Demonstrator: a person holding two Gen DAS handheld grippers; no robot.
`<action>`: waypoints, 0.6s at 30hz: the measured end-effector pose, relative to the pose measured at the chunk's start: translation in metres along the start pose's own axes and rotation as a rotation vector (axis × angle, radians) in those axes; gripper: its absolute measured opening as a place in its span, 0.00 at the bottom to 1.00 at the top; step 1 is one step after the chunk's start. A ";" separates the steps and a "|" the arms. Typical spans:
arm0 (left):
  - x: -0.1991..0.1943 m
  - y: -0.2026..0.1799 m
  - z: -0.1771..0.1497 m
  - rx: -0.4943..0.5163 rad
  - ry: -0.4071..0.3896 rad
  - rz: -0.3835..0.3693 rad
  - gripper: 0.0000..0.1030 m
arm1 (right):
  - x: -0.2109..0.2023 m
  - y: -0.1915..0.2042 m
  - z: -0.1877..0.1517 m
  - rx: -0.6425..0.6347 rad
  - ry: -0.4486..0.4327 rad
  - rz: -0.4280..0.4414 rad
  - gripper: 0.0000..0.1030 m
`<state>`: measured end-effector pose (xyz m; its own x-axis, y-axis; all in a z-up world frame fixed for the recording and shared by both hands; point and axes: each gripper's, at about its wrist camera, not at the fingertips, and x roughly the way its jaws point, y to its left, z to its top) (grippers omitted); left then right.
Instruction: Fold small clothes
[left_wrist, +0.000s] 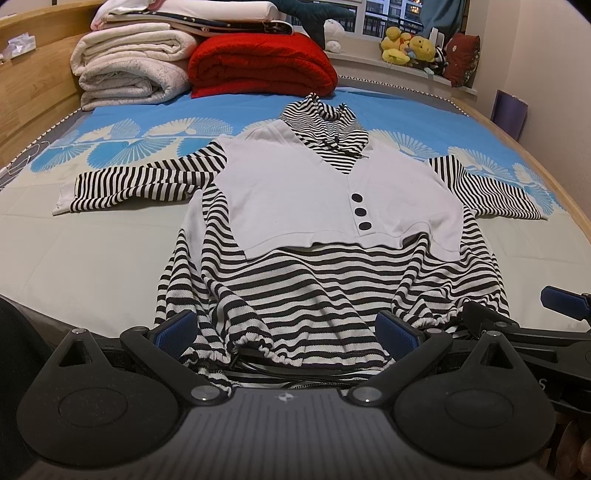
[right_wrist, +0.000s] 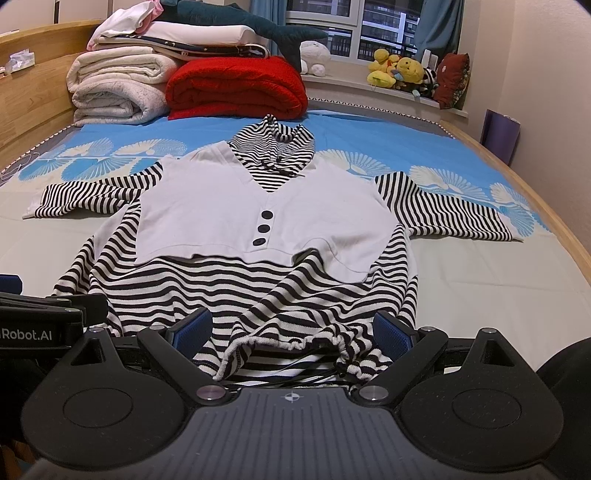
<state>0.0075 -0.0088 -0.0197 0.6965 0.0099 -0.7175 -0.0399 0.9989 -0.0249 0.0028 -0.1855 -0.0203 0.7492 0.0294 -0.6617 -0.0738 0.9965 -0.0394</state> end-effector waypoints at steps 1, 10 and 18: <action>0.000 0.000 0.001 -0.001 0.000 0.000 0.99 | 0.000 0.000 0.000 0.000 0.000 0.000 0.91; 0.000 0.001 -0.002 0.000 0.001 0.000 0.99 | 0.000 -0.001 -0.003 -0.002 0.001 0.000 0.91; 0.000 0.001 -0.004 -0.001 0.005 0.001 0.99 | 0.000 0.000 -0.001 -0.004 0.001 -0.002 0.91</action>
<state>0.0045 -0.0076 -0.0221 0.6932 0.0105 -0.7207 -0.0415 0.9988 -0.0253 0.0023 -0.1857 -0.0215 0.7483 0.0277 -0.6627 -0.0753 0.9962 -0.0435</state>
